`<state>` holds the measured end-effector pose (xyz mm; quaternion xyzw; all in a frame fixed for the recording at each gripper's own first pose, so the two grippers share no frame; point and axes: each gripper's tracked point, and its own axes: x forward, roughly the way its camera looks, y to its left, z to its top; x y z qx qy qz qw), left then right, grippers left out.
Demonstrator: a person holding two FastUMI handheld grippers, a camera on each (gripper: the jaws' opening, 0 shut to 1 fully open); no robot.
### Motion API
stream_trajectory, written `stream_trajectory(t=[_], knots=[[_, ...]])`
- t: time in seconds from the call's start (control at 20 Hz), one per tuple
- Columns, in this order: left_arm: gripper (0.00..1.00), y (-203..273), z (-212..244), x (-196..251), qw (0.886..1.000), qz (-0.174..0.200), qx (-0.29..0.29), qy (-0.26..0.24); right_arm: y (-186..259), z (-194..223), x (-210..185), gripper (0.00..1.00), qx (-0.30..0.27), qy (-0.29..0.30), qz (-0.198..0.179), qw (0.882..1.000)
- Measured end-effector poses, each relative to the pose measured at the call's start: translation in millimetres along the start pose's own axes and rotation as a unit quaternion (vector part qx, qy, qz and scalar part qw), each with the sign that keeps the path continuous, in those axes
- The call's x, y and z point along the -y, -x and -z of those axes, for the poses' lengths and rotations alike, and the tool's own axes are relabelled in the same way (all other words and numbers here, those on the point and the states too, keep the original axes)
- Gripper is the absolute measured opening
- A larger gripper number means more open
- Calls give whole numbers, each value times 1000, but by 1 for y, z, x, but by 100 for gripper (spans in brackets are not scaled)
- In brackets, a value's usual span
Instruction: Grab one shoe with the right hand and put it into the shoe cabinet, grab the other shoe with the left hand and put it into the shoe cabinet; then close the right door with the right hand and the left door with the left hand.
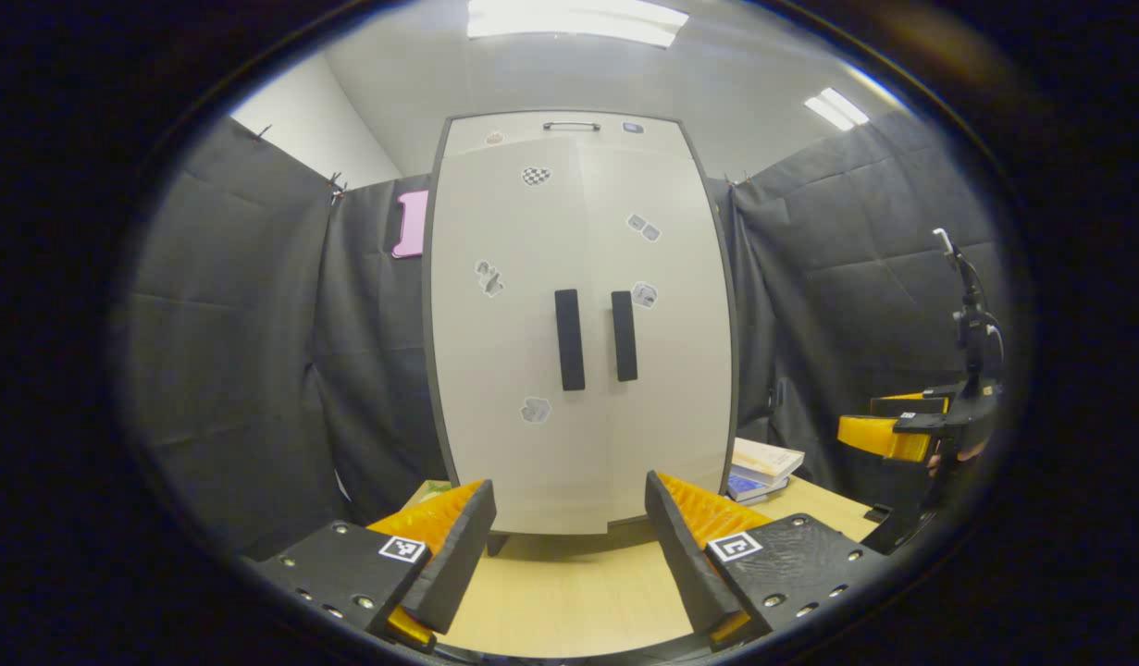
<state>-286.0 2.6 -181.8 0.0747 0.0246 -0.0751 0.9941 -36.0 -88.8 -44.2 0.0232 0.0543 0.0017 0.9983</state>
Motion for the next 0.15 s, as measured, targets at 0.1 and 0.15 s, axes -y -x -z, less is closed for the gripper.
stream_trajectory(t=[0.1,0.15], knots=[[93,-6,-1,0,1000,-19,-5,-13,-14,0,4,98,-1,-6,-13,1000],[93,-9,-2,0,999,-33,-5,-17,-23,1,8,98,-1,-8,-22,1000]])
